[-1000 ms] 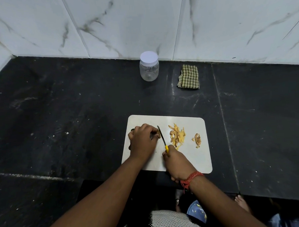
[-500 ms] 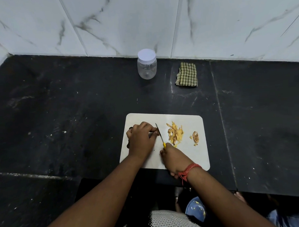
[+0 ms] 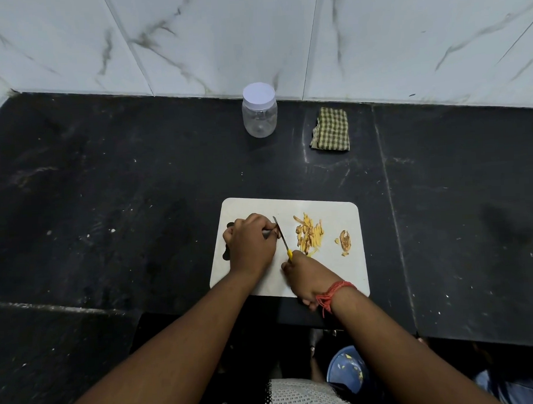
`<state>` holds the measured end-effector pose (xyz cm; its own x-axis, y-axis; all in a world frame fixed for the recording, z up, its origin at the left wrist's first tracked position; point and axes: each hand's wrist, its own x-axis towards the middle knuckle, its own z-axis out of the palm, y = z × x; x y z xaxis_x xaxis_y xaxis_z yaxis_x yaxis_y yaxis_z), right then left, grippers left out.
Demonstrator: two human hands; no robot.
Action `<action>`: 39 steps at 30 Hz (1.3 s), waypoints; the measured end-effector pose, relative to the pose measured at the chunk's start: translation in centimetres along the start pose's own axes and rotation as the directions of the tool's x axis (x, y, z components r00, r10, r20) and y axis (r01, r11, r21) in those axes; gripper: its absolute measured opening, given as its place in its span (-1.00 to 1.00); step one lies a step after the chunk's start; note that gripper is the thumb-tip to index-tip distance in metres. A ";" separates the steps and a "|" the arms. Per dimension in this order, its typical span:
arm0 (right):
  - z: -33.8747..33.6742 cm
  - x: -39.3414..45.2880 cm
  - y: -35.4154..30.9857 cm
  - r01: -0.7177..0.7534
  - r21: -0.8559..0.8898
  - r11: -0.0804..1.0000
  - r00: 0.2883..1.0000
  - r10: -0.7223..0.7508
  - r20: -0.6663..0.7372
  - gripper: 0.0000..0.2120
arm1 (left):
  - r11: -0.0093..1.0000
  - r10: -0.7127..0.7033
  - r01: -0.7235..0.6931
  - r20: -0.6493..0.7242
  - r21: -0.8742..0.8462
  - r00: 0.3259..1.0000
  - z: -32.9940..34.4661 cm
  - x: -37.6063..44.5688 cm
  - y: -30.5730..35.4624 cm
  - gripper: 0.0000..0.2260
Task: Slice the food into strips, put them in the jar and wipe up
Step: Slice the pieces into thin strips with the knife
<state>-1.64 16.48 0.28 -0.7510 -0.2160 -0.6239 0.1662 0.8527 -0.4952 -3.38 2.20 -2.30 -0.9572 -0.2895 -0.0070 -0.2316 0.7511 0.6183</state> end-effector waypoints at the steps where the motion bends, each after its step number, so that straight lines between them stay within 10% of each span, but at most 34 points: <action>1: -0.1 -0.2 -0.3 0.025 0.001 1.000 0.993 -0.025 0.112 -0.85 | 1.000 0.003 -0.003 -0.004 0.008 1.000 0.0 0.0 0.0 -0.91; 26: 0.9 -3.9 2.5 0.095 -0.045 0.994 0.994 -0.093 0.050 -0.90 | 0.999 -0.020 0.019 -0.028 -0.032 0.999 0.1 -0.7 0.3 -0.87; 39: 0.0 -6.1 1.7 0.034 0.342 0.939 0.999 -0.040 0.012 -0.79 | 0.996 0.072 -0.073 0.011 0.051 0.997 -0.8 -0.6 -0.1 -0.94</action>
<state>3.22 19.24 3.31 -0.7494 -0.2557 -0.6107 0.3491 0.6311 -0.6927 -2.66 1.82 -1.77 -0.9732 -0.2280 0.0296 -0.1697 0.7992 0.5766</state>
